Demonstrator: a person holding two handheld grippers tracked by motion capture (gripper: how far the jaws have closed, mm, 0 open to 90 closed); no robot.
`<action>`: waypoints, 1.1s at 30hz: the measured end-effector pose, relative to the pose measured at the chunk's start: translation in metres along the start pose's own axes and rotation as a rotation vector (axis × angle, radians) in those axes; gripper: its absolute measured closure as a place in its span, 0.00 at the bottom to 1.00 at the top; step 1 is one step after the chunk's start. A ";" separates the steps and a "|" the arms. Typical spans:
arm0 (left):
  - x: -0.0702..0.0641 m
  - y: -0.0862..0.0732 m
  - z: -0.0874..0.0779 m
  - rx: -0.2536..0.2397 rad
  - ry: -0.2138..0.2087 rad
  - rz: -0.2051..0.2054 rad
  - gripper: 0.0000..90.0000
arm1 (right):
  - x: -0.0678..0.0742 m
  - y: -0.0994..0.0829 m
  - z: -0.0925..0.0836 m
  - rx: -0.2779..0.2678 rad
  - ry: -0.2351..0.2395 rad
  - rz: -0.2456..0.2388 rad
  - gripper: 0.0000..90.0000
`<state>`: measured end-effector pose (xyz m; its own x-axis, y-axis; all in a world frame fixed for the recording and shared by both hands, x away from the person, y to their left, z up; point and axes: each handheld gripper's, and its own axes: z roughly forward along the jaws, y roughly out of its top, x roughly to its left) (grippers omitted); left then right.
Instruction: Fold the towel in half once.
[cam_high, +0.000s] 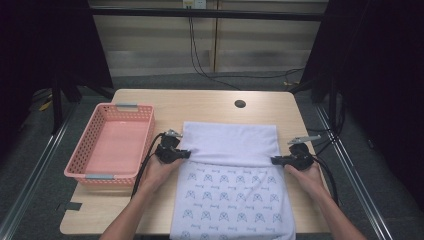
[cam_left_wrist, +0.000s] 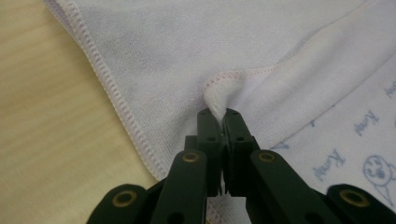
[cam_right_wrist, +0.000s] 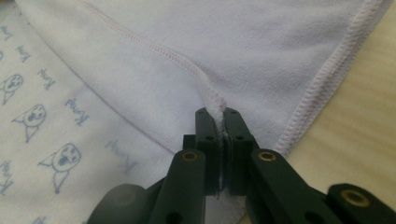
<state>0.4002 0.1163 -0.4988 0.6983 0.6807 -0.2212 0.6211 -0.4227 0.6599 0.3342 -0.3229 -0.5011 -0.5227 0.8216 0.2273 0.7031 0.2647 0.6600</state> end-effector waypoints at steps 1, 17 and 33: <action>0.005 0.004 0.002 0.003 0.005 0.001 0.97 | -0.003 0.003 0.002 -0.005 -0.001 0.002 0.97; 0.045 0.040 0.027 -0.025 0.072 -0.032 0.97 | -0.031 0.059 0.043 0.009 -0.110 0.051 0.97; 0.034 0.062 -0.006 -0.135 0.021 -0.029 0.97 | -0.033 0.081 0.022 -0.130 -0.114 0.073 0.97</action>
<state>0.4602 0.1170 -0.4610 0.6724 0.7045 -0.2270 0.5863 -0.3197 0.7444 0.4192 -0.3173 -0.4708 -0.4096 0.8900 0.2004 0.6649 0.1408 0.7336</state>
